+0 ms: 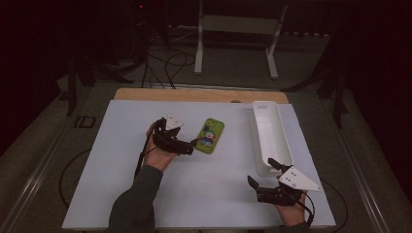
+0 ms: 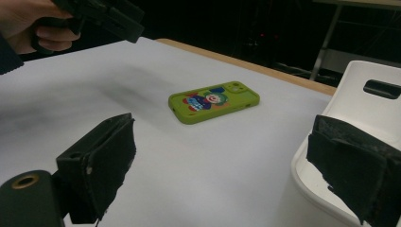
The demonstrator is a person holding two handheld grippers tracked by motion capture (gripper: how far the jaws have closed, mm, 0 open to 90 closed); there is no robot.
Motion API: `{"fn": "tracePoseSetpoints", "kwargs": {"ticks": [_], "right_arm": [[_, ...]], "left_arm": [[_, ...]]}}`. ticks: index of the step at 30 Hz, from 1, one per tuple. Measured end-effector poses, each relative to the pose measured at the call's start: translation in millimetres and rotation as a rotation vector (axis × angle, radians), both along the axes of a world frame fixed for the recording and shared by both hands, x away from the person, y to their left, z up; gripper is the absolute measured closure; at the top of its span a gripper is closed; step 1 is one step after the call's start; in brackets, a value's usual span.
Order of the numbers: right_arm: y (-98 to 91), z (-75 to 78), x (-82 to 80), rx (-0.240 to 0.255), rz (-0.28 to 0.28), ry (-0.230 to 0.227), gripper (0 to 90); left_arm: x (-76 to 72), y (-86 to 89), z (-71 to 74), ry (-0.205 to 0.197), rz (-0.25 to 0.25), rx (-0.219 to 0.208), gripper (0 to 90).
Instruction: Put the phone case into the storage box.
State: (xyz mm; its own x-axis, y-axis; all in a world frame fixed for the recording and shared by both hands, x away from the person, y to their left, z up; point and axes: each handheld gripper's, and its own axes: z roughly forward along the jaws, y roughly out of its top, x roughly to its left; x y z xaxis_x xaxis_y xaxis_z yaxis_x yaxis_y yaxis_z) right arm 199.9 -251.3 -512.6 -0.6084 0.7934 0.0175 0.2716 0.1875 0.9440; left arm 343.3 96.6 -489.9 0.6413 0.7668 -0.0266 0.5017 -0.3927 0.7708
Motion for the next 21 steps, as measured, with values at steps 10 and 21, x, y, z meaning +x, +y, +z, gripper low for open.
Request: {"fn": "tracePoseSetpoints", "kwargs": {"ticks": [10,21], "right_arm": [[-0.4,-0.1,0.3,-0.005,-0.005,-0.001,8.0],[-0.7,0.3,0.1,-0.006,-0.009,0.0,8.0]], "left_arm": [[11.9,-14.7,-6.0,0.028,0.001,0.019,0.0],[20.2,-27.7,-10.5,0.051,0.004,0.022,0.0]]}}
